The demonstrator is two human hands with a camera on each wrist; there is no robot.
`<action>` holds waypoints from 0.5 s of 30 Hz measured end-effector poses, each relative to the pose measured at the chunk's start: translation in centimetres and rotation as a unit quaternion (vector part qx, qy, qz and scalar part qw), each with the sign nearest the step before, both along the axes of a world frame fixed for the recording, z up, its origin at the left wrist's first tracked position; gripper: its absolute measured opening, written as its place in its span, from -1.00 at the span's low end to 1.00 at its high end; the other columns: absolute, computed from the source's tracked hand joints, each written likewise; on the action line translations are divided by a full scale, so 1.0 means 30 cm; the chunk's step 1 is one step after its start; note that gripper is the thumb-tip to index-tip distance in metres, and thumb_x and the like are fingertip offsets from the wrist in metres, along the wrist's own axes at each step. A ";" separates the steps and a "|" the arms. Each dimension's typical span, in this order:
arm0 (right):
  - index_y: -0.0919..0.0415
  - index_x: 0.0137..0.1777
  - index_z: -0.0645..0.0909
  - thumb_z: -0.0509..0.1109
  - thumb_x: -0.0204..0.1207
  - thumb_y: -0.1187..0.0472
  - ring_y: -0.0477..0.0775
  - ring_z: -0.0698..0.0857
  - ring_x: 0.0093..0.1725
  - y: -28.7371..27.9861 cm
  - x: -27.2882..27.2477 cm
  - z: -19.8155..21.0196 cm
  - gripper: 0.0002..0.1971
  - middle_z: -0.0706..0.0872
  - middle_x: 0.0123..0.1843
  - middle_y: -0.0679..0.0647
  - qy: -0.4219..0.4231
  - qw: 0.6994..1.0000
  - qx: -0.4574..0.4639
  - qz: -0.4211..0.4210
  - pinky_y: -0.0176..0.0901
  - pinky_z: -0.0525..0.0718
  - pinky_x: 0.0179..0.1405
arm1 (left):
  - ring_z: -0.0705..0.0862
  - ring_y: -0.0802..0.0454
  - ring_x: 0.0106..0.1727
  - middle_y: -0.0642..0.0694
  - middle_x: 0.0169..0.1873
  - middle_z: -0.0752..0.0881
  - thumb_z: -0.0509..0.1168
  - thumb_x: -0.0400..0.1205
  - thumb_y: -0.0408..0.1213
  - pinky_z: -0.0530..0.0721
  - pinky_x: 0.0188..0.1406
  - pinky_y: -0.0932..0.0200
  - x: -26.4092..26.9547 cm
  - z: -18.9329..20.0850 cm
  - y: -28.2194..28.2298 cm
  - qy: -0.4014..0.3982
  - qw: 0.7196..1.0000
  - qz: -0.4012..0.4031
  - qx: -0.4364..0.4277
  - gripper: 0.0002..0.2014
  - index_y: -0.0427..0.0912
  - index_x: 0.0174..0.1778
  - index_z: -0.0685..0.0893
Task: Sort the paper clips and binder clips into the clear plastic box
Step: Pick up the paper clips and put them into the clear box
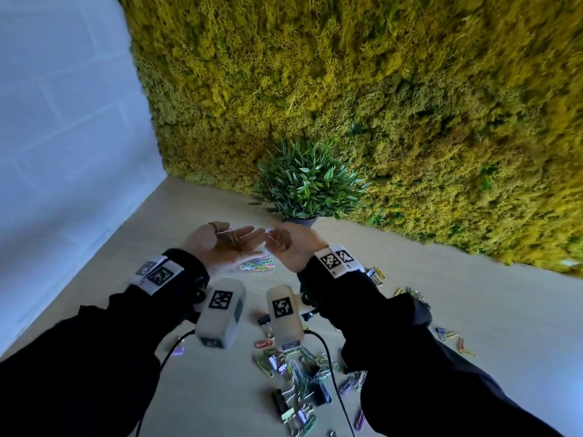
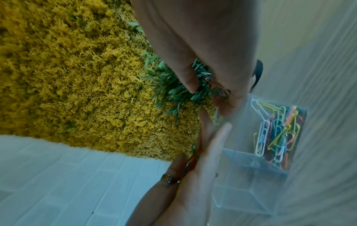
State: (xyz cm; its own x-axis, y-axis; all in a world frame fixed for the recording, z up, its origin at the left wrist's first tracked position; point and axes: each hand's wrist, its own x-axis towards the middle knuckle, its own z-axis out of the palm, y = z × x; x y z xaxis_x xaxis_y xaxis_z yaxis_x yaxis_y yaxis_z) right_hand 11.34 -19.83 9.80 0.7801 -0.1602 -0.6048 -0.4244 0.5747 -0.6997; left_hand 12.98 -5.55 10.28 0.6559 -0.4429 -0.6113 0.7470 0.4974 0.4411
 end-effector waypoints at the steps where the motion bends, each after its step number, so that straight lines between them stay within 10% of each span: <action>1: 0.25 -0.41 0.35 0.18 0.58 0.44 0.04 0.39 -0.44 0.001 0.009 -0.010 -0.69 0.39 -0.44 0.15 0.000 1.000 -0.009 -0.012 -0.19 0.41 -0.43 | 0.56 -0.40 0.12 -0.54 -0.02 0.58 -0.08 0.71 -0.29 0.26 0.39 -0.35 0.006 -0.003 0.000 0.002 1.000 0.002 -0.004 -0.61 -0.59 0.00 0.49; 4: 0.33 -0.31 0.49 0.29 0.53 0.40 0.13 0.47 -0.33 0.008 -0.003 0.007 -0.83 0.40 -0.34 0.30 0.006 0.999 -0.031 0.014 -0.10 0.54 -0.29 | 0.50 -0.51 0.17 -0.65 0.07 0.46 -0.06 0.72 -0.28 0.25 0.30 -0.47 0.020 -0.016 -0.002 0.017 0.999 0.015 -0.023 -0.60 -0.64 -0.04 0.43; 6: 0.44 0.26 0.55 0.23 0.60 0.34 0.35 0.60 -0.04 0.001 -0.014 0.016 -0.72 0.50 -0.05 0.56 0.003 0.999 -0.019 0.038 -0.01 0.61 0.13 | 0.26 -0.56 0.47 -0.76 0.32 0.27 -0.03 0.71 -0.24 0.13 0.50 -0.34 0.028 -0.022 -0.001 0.026 0.999 0.016 -0.037 -0.49 -0.80 0.14 0.32; 8: 0.47 0.36 0.45 0.08 0.67 0.33 0.27 0.59 -0.10 -0.013 -0.022 0.020 -0.66 0.54 -0.08 0.31 -0.008 0.999 -0.018 0.048 -0.05 0.44 0.38 | 0.21 -0.53 0.50 -0.72 0.41 0.18 0.01 0.70 -0.18 0.07 0.52 -0.32 0.034 -0.017 0.003 0.020 0.998 0.021 -0.055 -0.36 -0.79 0.39 0.09; 10: 0.54 0.19 0.49 0.04 0.67 0.36 0.09 0.45 -0.32 -0.028 -0.030 0.036 -0.71 0.41 -0.25 0.16 -0.019 0.998 -0.003 0.065 -0.06 0.37 0.42 | 0.49 -0.42 0.21 -0.65 0.17 0.40 0.04 0.68 -0.11 0.14 0.45 -0.43 0.046 -0.014 0.003 0.015 0.998 0.025 -0.056 -0.38 -0.73 0.30 0.27; 13: 0.38 0.44 0.39 0.07 0.69 0.33 0.27 0.42 0.48 -0.050 -0.066 0.066 -0.64 0.43 0.44 0.28 -0.033 0.993 -0.007 0.109 0.12 0.35 0.53 | 0.49 0.00 -0.06 -0.43 -0.03 0.48 0.10 0.66 -0.06 0.19 0.54 -0.32 0.025 -0.007 0.007 -0.004 0.999 0.022 -0.033 -0.60 -0.42 -0.15 0.44; 15: 0.30 0.47 0.38 0.09 0.69 0.25 0.29 0.39 0.51 -0.083 -0.103 0.079 -0.62 0.45 0.47 0.18 -0.063 0.987 -0.017 0.146 0.19 0.47 0.44 | 0.42 0.05 -0.25 -0.18 -0.37 0.30 0.12 0.64 -0.08 0.39 0.47 -0.22 -0.015 0.007 0.013 -0.055 0.998 -0.019 -0.018 -0.69 -0.24 -0.29 0.41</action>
State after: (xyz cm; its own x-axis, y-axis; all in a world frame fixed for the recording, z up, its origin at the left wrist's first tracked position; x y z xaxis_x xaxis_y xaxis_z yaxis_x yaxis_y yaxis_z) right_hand 8.25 -22.32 12.18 0.8651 0.0647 -0.4973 -0.4764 0.4159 -0.7746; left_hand 12.52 -5.16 10.50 0.6996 -0.4900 -0.5200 0.7145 0.4863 0.5030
